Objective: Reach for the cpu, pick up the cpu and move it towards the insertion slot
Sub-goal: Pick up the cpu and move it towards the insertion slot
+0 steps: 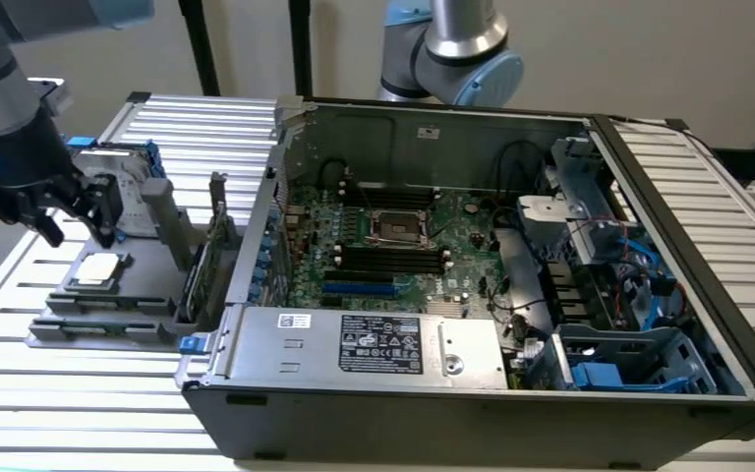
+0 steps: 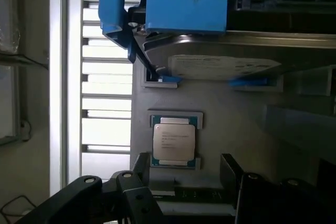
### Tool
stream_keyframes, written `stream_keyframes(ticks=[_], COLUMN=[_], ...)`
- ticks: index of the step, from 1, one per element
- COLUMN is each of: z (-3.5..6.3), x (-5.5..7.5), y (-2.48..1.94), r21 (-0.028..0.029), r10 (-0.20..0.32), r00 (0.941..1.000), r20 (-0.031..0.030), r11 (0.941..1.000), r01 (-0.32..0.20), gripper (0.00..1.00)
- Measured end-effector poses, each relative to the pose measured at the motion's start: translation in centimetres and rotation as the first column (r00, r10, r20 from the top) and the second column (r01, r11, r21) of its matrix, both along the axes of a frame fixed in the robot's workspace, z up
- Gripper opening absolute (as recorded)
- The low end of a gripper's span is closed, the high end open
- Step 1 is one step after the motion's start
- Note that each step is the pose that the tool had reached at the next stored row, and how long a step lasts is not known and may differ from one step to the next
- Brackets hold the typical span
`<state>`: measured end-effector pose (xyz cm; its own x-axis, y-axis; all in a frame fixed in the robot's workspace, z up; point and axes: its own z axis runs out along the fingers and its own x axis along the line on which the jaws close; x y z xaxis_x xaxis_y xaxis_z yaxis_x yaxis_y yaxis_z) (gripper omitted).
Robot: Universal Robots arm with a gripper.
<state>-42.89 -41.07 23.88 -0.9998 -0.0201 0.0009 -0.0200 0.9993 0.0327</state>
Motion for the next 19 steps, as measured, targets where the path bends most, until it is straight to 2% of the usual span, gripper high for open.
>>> stream_keyframes(ticks=[9,19], z=[-1.65,-3.43], x=[-0.7,-0.7], y=[0.13,0.12], r21=[0.0000,0.0001], r10=[0.000,0.000], r00=[1.0000,1.0000], r20=[0.0000,0.0001], r11=[1.0000,1.0000], r01=[0.000,0.000], gripper=[0.65,0.65])
